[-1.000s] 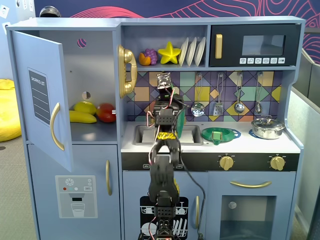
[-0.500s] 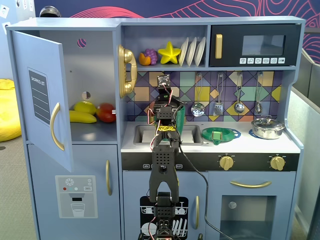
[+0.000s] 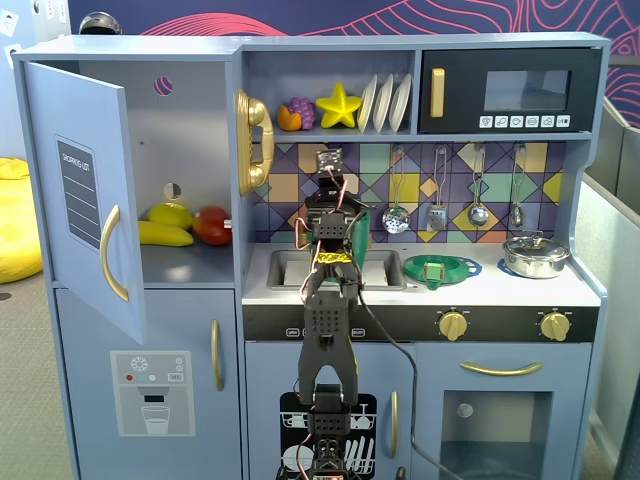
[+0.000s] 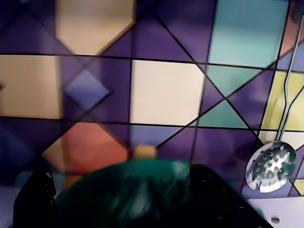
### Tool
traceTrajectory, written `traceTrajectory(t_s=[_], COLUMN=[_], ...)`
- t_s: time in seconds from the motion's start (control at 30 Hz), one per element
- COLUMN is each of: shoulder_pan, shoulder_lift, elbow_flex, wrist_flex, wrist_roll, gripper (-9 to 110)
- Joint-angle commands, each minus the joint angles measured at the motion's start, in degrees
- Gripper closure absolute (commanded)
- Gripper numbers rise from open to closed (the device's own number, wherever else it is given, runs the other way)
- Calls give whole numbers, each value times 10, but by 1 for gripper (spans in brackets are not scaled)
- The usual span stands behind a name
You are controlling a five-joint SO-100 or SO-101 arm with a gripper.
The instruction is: Pick up the green pineapple from the left cabinet and place it in the green recipient
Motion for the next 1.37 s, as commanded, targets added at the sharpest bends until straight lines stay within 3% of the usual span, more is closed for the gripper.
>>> traceTrajectory(t_s=[0.0, 0.3, 0.57, 1.0, 1.33], shoulder_pan=[-16, 18, 45, 35, 35], shoulder_lift=[211, 598, 785, 832, 832], elbow_flex=[141, 630, 850, 983, 983], wrist_flex=[46, 192, 461, 662, 665], wrist_roll=[-19, 23, 65, 91, 129], gripper=[75, 76, 82, 82, 82])
